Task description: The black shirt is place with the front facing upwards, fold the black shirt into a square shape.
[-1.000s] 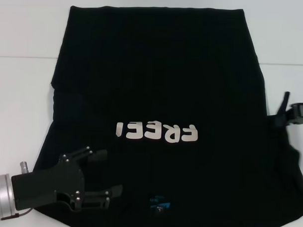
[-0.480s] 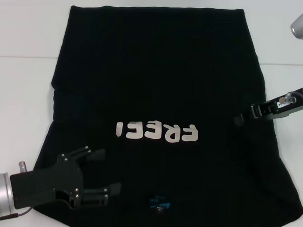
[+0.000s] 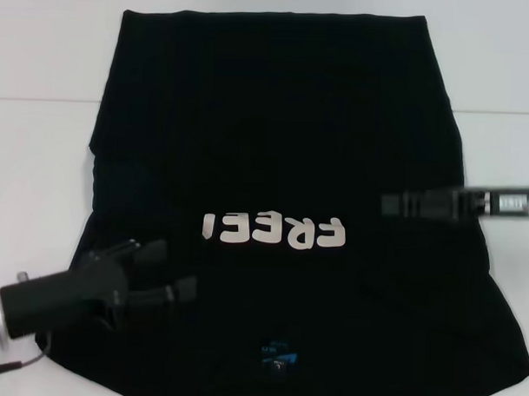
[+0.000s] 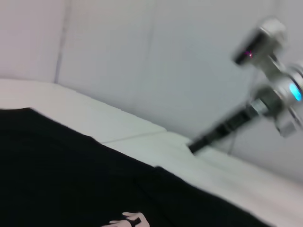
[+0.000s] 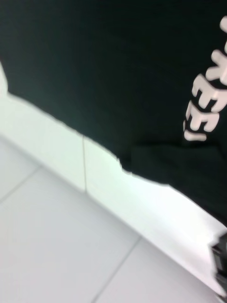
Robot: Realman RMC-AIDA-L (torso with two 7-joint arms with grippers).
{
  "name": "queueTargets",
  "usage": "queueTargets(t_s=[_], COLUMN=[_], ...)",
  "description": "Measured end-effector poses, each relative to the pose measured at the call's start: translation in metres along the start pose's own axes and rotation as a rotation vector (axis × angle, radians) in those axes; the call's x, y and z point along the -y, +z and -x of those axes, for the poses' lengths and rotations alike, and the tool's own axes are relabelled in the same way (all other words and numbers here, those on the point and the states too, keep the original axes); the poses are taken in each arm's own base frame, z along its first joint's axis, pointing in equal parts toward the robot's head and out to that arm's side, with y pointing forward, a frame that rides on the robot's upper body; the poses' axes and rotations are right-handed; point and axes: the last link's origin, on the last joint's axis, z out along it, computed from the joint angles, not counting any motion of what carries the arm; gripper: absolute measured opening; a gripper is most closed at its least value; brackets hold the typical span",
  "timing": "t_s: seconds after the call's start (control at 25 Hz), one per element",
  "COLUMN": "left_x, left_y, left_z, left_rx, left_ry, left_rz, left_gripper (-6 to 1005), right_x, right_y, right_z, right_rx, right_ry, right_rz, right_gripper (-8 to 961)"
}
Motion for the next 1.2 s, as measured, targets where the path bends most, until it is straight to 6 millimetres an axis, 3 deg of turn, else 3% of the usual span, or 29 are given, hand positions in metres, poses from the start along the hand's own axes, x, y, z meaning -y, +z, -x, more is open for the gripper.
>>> queueTargets(t_s=[0.2, 0.44, 0.72, 1.0, 1.2], left_x=[0.018, 0.034, 0.058, 0.064, 0.064], left_y=[-0.018, -0.053, -0.090, -0.093, -0.091], left_z=[-0.019, -0.028, -0.027, -0.027, -0.026], left_rx=[0.013, 0.040, 0.217, 0.388, 0.418], left_ry=[-0.336, -0.646, -0.910, -1.001, -1.019], left_rz=[-0.014, -0.092, -0.334, -0.418, -0.420], left_gripper=[933, 933, 932, 932, 932], right_x=[-0.010, -0.025, -0.027, -0.025, -0.022], right_y=[0.011, 0.032, 0.043, 0.046, 0.048], right_z=[-0.053, -0.103, -0.118, -0.117, -0.120], right_rx=[0.089, 0.209, 0.222, 0.209, 0.177], right_ry=[-0.289, -0.537, -0.651, -0.660, -0.671], right_rz=[0.101, 0.145, 0.135, 0.119, 0.103], right_gripper=[644, 851, 944, 943, 943])
